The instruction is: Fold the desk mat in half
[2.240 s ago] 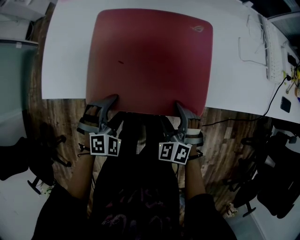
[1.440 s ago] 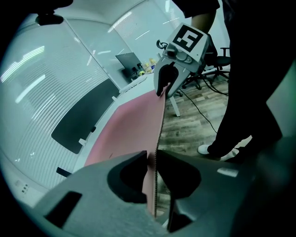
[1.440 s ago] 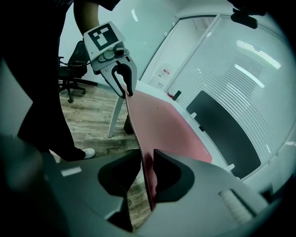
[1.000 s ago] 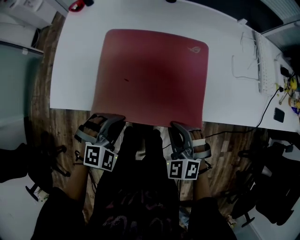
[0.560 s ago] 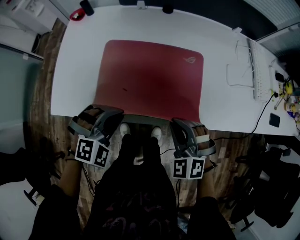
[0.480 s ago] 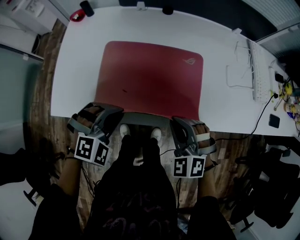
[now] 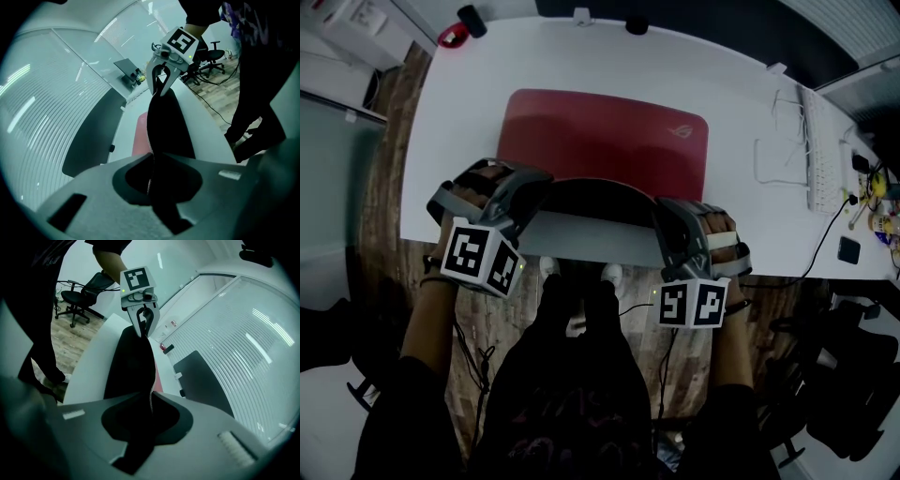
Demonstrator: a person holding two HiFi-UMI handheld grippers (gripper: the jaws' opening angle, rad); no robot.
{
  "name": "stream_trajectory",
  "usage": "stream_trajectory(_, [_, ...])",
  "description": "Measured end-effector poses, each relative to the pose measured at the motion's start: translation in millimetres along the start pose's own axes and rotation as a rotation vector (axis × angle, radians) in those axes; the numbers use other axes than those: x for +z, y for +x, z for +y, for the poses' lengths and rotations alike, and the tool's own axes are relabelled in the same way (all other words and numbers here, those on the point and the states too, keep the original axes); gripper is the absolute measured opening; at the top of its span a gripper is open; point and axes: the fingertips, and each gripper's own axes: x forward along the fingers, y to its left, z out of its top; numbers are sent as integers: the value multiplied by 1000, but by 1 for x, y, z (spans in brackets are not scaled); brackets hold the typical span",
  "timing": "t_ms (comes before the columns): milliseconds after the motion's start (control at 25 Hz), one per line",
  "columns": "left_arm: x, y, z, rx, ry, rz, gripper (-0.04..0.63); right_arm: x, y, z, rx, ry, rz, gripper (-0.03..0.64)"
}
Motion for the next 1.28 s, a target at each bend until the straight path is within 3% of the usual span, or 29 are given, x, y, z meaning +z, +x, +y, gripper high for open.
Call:
stream_trajectory(560, [-40,69,72,-11,-85,-2,35,-30,87,-62,54,-17,2,49])
stream_trajectory(1280, [-78,142,99,-107,-133,57,37,-68,168,-76,154,24,82,49])
